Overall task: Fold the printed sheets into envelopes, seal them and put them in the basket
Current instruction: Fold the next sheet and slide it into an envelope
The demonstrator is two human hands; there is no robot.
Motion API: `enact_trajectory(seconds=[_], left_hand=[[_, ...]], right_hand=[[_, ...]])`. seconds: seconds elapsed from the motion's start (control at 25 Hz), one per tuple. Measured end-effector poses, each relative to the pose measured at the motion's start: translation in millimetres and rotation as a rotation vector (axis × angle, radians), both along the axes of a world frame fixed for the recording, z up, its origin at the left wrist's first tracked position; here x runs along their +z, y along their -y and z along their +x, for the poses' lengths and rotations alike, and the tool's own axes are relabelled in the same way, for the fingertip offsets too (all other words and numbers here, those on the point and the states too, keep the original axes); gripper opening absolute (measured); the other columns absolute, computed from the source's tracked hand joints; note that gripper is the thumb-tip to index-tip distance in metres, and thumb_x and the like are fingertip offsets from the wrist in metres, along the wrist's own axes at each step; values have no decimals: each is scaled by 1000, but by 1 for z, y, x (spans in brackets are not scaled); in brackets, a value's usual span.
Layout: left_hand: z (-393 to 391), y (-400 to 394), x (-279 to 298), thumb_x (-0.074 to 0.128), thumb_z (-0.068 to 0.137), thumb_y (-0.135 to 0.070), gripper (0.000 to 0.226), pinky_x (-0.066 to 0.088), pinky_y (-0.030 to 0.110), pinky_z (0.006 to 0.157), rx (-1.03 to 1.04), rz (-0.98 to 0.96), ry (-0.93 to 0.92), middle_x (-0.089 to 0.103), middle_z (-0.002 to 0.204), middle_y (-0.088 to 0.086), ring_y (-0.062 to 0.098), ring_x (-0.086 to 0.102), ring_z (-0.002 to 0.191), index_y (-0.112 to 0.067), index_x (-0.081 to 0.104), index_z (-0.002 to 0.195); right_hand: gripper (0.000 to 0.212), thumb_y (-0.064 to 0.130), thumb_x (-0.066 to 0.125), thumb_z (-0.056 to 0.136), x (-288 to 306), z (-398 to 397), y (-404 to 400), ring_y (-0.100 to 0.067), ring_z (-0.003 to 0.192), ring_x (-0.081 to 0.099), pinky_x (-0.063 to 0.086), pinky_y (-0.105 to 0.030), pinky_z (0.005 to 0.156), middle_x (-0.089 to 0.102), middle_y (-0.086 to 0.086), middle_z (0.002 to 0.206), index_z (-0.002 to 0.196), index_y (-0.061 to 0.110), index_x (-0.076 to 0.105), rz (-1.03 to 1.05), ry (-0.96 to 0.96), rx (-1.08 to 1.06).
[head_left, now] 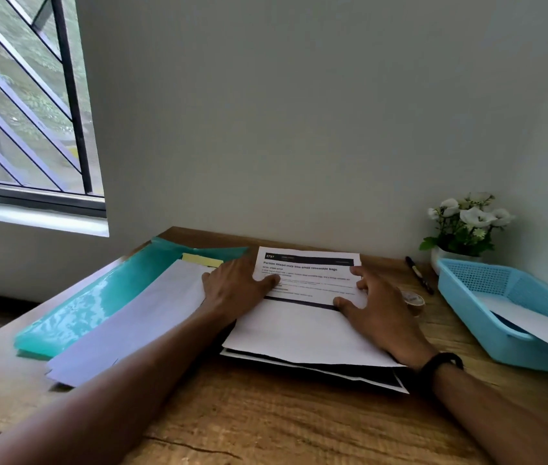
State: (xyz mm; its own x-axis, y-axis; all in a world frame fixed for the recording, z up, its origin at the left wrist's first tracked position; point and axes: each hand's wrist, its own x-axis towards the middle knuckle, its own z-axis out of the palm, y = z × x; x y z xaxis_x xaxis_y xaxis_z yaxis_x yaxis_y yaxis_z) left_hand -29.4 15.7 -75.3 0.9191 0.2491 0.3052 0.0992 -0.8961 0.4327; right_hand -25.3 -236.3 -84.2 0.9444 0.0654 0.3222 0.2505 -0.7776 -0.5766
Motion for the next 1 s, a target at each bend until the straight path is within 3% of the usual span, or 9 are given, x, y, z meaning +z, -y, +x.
enact_trajectory(seconds=[0.16,0.32,0.44,0.56,0.72,0.88,1.0], left_hand=[[12,-7,-4,58,91,-69,50,52,43,95,29,-37,-53,73,113,0,24,66,101,-25,68,112],[17,-11,-4,66,91,-61,38,54,44,96,26,-203,-10,71,108,-5,22,68,101,-32,66,116],[17,-13,-2,72,93,-47,25,61,41,77,-7,-433,129,71,96,-5,18,71,86,-26,66,105],[16,-14,2,71,96,-37,21,60,28,62,-87,-593,228,73,96,-3,13,73,80,-18,65,104],[15,-16,12,72,95,-28,20,63,27,71,-182,-930,263,78,104,5,17,77,88,-12,68,108],[10,-21,23,71,95,-23,26,63,33,78,-256,-1188,190,78,109,9,22,77,95,-9,68,117],[7,-20,23,70,97,-22,26,62,33,75,-327,-1243,176,79,113,9,22,77,96,-12,68,121]], right_hand=[[61,43,72,93,-3,1,0,-27,136,51,43,-41,113,60,-2,146,148,27,50,-6,-6,9],[60,44,71,93,-1,0,0,-29,136,49,42,-44,114,60,0,145,147,29,49,-11,-13,9],[68,45,73,90,-1,-2,1,-27,135,49,43,-48,114,55,-2,148,150,33,44,59,-44,22],[76,43,76,88,-1,0,2,-25,136,51,45,-46,114,53,-2,150,153,35,37,107,-20,34],[79,27,76,94,9,-5,2,-11,131,50,40,-30,108,49,12,142,159,27,31,401,84,40],[73,28,76,93,18,1,6,-17,119,64,56,-44,101,62,-1,137,154,30,36,614,190,-3],[63,21,76,94,23,5,13,-20,107,72,63,-46,90,70,-4,125,149,27,47,758,99,14]])
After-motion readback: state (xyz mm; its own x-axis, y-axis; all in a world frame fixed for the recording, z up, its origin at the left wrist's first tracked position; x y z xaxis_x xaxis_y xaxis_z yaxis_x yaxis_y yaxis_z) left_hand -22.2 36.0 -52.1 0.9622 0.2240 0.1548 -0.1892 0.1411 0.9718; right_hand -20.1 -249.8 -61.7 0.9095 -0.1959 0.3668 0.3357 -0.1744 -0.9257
